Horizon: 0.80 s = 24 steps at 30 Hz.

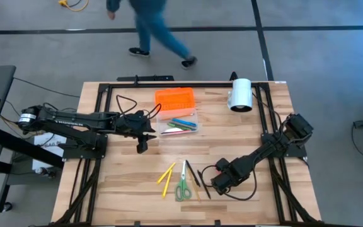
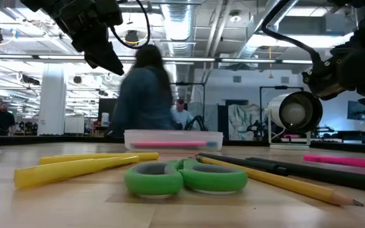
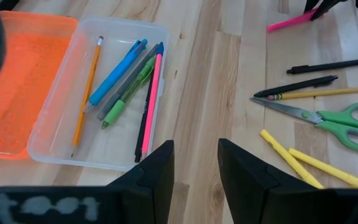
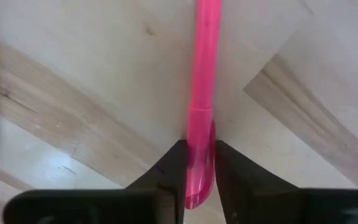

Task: Pick & place school supplies into a supply box
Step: Put the pink pen into the supply box

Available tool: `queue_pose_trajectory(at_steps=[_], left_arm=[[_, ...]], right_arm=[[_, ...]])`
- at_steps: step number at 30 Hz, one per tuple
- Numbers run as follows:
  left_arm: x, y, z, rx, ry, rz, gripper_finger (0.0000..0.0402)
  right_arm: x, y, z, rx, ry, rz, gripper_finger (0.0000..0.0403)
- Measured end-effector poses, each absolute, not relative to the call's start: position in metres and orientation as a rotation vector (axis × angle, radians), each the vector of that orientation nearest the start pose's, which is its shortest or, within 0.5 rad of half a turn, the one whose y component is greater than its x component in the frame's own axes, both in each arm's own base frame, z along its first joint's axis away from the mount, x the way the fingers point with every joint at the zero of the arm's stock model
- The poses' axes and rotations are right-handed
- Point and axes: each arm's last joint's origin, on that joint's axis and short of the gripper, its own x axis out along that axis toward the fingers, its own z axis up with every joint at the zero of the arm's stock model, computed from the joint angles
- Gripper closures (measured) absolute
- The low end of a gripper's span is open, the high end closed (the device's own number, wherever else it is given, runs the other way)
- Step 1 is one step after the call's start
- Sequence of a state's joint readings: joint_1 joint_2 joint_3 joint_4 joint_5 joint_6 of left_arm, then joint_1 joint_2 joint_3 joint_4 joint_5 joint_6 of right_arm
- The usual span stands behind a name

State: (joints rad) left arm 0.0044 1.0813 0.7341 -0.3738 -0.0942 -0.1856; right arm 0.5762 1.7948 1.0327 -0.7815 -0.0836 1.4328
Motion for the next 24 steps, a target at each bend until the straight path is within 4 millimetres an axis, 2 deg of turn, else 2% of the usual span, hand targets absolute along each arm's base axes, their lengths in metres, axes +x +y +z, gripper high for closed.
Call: queue_pose_trajectory(at_steps=[7,24], left_arm=[[0.221,0.004,0.248,-0.149,0.684,0.159,0.0290],[0.221,0.004,0.248,-0.157,0.679,0.162,0.0290]], right_arm=[[0.251,0.165,0.139,0.722,1.509,-0.621,0.0362],[0.259,0.153,0.139,0.702,1.460,-0.633,0.0303]])
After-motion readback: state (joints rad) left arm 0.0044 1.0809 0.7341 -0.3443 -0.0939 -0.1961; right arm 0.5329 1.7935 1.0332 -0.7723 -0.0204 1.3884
